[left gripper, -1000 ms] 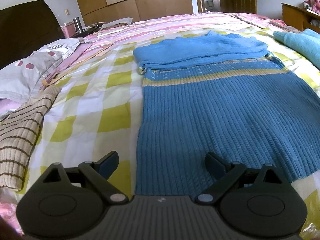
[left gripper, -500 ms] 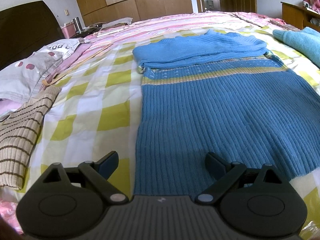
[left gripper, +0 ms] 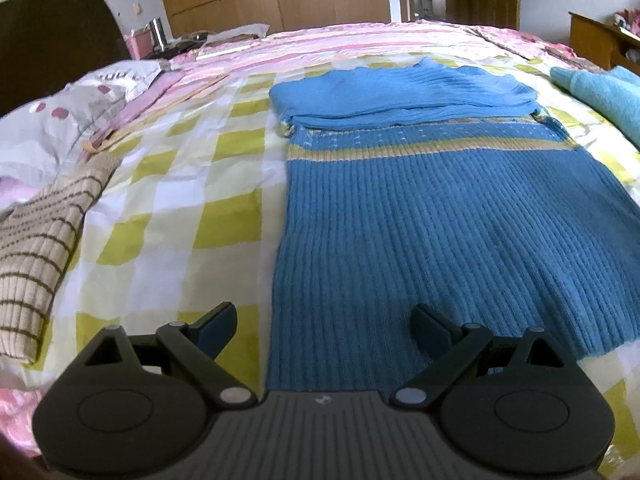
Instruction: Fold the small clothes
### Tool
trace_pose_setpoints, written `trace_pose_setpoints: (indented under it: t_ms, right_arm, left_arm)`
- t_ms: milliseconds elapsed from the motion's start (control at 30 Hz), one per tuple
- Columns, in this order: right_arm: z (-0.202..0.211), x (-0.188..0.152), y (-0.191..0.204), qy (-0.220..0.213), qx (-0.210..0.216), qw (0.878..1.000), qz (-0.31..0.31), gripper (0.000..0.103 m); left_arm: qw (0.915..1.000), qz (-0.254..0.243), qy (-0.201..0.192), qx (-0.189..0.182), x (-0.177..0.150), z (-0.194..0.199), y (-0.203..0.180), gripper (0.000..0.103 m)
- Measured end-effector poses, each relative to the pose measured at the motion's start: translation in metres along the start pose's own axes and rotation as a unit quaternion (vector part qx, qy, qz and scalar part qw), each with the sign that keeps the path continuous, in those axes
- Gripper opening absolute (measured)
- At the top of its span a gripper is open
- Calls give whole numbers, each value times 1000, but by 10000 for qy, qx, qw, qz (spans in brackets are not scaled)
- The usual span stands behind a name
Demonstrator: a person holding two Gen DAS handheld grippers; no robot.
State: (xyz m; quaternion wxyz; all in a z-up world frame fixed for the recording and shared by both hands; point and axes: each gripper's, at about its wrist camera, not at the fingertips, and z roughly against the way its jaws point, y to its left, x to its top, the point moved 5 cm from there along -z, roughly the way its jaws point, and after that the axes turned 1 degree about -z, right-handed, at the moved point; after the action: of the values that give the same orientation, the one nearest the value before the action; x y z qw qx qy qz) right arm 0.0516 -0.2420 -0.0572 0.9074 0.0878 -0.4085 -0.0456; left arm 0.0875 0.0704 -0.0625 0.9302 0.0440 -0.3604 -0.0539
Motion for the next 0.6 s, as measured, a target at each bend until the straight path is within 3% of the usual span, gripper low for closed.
trace_pose_setpoints:
  t_ms: [267,600]
  right_arm:
    - [1,1,-10,33,166,9993,-327,33]
    - [8,2,-26,0,194,9967,-790,33]
  left_arm:
    - [9977,540,280,-311,-3,-7,13,99]
    - [9961,766,309,-323,-9,2,20,87]
